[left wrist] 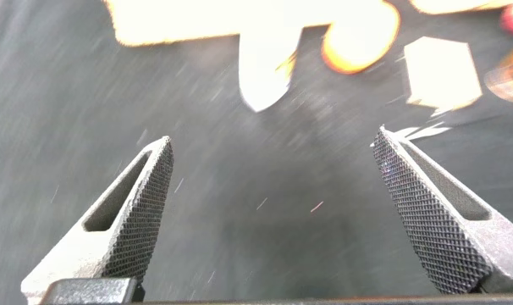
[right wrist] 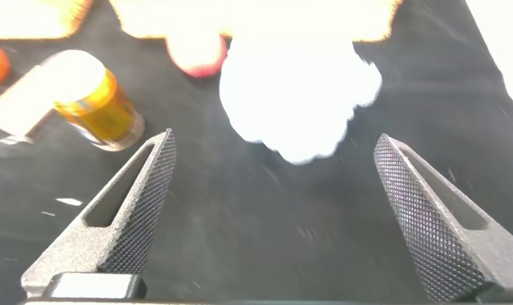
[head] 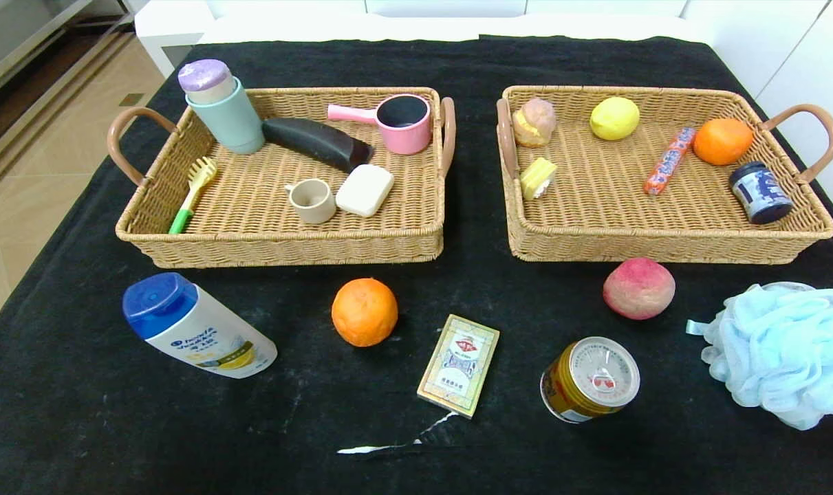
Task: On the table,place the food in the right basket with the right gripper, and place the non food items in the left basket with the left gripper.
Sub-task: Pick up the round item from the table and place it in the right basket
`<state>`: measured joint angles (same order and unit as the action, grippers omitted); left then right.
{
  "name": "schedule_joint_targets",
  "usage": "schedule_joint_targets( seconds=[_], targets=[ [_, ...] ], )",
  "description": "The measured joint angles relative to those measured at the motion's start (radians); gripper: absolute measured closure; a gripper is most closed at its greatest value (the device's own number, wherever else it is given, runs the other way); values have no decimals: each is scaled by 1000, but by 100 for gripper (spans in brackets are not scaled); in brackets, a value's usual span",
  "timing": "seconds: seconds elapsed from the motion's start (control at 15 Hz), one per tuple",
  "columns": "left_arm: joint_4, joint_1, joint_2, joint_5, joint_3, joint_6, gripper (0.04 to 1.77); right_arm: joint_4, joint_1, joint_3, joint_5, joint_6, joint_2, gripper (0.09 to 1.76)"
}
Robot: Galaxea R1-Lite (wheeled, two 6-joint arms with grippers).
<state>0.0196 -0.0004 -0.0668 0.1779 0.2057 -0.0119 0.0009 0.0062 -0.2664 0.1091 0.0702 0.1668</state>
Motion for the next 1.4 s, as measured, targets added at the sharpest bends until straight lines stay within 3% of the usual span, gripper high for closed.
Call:
schedule_joint_targets(
  seconds=[0.27, 0.47, 0.6, 0.8, 1.07, 1.2, 1.4],
  targets=[
    [-22, -13, -214, 133, 176, -1, 9, -17, 6, -132, 73, -3, 176, 14],
    [-136, -49, -452, 173, 260, -1, 9, -25, 9, -221, 202, -4, 305, 14],
    [-224, -135, -608, 177, 304, -1, 9, -27, 16, -252, 248, -6, 376, 14],
    [-266, -336, -768, 111, 374, 0, 9, -59, 79, -279, 254, -6, 462, 14],
    [-290, -604, -937, -76, 476, 3, 9, -144, 201, -323, 198, -1, 580, 14],
    [-292, -668, -1000, -106, 527, 4, 9, -161, 281, -343, 103, 0, 620, 14],
    [-289, -697, -1061, -106, 560, 6, 9, -173, 403, -379, -34, 0, 677, 14]
  ],
)
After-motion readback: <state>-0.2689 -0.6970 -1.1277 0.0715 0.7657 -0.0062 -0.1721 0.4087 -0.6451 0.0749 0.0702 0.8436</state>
